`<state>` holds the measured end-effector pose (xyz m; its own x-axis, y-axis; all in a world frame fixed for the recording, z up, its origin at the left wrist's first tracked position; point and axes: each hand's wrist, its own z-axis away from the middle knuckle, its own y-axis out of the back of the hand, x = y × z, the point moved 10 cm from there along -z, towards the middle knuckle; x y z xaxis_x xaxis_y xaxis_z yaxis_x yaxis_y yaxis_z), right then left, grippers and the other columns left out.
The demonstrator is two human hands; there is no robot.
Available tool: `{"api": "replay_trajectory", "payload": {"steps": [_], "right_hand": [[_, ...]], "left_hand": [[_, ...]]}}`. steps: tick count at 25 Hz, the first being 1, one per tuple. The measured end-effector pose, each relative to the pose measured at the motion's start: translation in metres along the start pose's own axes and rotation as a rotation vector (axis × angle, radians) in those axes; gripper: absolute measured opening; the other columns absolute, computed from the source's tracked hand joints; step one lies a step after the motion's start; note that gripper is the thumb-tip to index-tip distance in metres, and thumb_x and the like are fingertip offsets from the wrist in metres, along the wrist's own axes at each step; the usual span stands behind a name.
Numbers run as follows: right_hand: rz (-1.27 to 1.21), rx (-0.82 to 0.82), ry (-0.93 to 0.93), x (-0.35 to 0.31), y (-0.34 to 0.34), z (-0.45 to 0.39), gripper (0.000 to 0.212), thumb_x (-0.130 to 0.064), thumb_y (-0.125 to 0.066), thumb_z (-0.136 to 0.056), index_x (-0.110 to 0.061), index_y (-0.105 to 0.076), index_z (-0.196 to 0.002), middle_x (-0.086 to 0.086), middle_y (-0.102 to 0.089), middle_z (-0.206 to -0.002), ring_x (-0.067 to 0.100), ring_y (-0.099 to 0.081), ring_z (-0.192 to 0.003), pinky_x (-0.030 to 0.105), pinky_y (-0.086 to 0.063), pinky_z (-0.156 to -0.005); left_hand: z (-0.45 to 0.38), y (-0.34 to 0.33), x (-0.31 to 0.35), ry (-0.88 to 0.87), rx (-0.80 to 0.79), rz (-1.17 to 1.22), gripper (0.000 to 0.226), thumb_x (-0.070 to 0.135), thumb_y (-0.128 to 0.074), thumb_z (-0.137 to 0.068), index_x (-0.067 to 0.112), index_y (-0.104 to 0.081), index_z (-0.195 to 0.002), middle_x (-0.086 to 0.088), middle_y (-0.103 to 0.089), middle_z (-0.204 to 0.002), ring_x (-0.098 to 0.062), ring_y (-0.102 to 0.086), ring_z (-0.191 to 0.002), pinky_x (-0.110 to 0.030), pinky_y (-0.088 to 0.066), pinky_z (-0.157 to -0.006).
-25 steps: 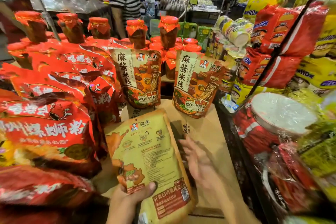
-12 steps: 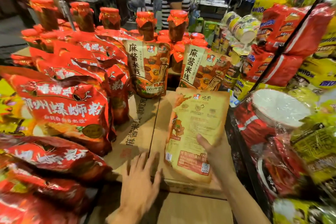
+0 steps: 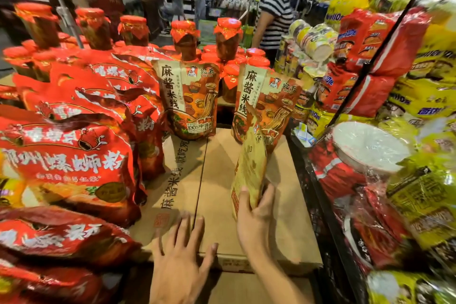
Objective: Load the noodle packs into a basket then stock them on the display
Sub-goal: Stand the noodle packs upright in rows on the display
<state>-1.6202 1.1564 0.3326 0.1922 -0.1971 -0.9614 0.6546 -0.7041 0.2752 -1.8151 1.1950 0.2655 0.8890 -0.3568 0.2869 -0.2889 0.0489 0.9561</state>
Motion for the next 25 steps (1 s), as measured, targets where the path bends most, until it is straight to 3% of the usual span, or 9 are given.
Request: {"api": "replay_trajectory", "payload": {"steps": [2,4,6,9,13,15,19,22,25], "right_hand": [[-0.025,-0.136,-0.046,0.013,-0.004,0.005,0.065,-0.034,-0.065,-0.097,-0.021,-0.029,-0.150,0.001,-0.048,-0.142,0.025,-0.047,-0.134,0.007,-0.042,-0.093],[-0.157,-0.374,-0.072,0.023,-0.006,0.003,0.092,-0.036,-0.074,-0.086,-0.036,-0.016,-0.157,0.000,-0.041,-0.157,0.029,-0.039,-0.144,0.036,-0.034,-0.119],[-0.439,-0.584,-0.031,0.023,0.008,-0.011,0.088,-0.020,-0.075,-0.079,-0.055,-0.032,-0.147,-0.001,-0.044,-0.156,0.030,-0.037,-0.147,0.051,-0.030,-0.120],[-0.756,-0.710,-0.114,0.012,0.029,-0.049,0.106,-0.021,-0.082,-0.068,-0.028,-0.027,-0.159,0.009,-0.039,-0.160,0.031,-0.030,-0.151,0.053,-0.022,-0.123],[-0.403,-0.881,-0.083,-0.009,0.000,-0.101,0.117,-0.008,-0.092,-0.060,-0.021,-0.027,-0.156,0.016,-0.045,-0.152,0.028,-0.052,-0.137,0.042,-0.052,-0.103],[-0.240,-0.995,-0.135,-0.009,-0.020,-0.109,0.118,-0.004,-0.091,-0.057,-0.025,-0.029,-0.155,0.011,-0.048,-0.149,0.028,-0.053,-0.135,0.039,-0.054,-0.099],[-0.247,-1.027,-0.199,0.004,-0.045,-0.115,0.107,-0.007,-0.087,-0.069,-0.027,-0.030,-0.157,0.007,-0.052,-0.150,0.023,-0.052,-0.136,0.039,-0.052,-0.104],[-0.319,-0.909,-0.175,0.012,-0.045,-0.113,0.115,-0.034,-0.101,-0.048,-0.029,-0.044,-0.148,0.006,-0.060,-0.142,0.024,-0.054,-0.134,0.045,-0.047,-0.109],[-0.376,-0.789,-0.072,0.007,-0.038,-0.101,0.101,-0.046,-0.098,-0.049,-0.022,-0.052,-0.135,0.005,-0.071,-0.127,0.024,-0.065,-0.122,0.038,-0.054,-0.098]], "left_hand": [[0.000,-0.002,0.001,0.002,-0.001,-0.003,0.075,0.074,-0.016,-0.094,0.033,-0.062,-0.137,-0.001,-0.058,-0.145,-0.020,-0.045,-0.127,-0.057,-0.030,-0.107],[-0.001,-0.003,0.001,0.009,-0.002,0.003,0.073,0.073,-0.020,-0.093,0.032,-0.063,-0.136,-0.001,-0.059,-0.144,-0.020,-0.046,-0.126,-0.057,-0.031,-0.107],[-0.001,-0.003,0.001,0.015,0.016,-0.004,0.076,0.074,-0.016,-0.094,0.032,-0.065,-0.134,-0.001,-0.060,-0.143,-0.019,-0.045,-0.126,-0.056,-0.030,-0.108],[0.000,0.001,0.002,0.003,0.072,0.018,0.079,0.073,-0.014,-0.094,0.030,-0.068,-0.130,-0.003,-0.062,-0.141,-0.020,-0.047,-0.127,-0.057,-0.031,-0.108],[-0.002,0.004,0.004,-0.020,0.152,0.021,0.078,0.071,-0.018,-0.094,0.025,-0.072,-0.126,-0.007,-0.064,-0.138,-0.022,-0.049,-0.126,-0.059,-0.033,-0.107],[-0.004,0.004,0.003,-0.025,0.181,0.019,0.077,0.071,-0.018,-0.094,0.025,-0.071,-0.126,-0.008,-0.064,-0.138,-0.024,-0.050,-0.124,-0.059,-0.033,-0.106],[-0.005,0.002,0.003,-0.030,0.193,0.010,0.077,0.072,-0.018,-0.093,0.026,-0.068,-0.129,-0.009,-0.063,-0.139,-0.026,-0.051,-0.125,-0.060,-0.032,-0.108],[-0.004,0.002,0.004,-0.018,0.196,0.000,0.079,0.071,-0.017,-0.093,0.025,-0.072,-0.126,-0.007,-0.063,-0.139,-0.024,-0.052,-0.125,-0.059,-0.031,-0.110],[-0.003,0.004,0.006,-0.032,0.212,-0.003,0.079,0.071,-0.017,-0.093,0.025,-0.073,-0.124,-0.007,-0.064,-0.138,-0.024,-0.052,-0.125,-0.058,-0.032,-0.109]]}}
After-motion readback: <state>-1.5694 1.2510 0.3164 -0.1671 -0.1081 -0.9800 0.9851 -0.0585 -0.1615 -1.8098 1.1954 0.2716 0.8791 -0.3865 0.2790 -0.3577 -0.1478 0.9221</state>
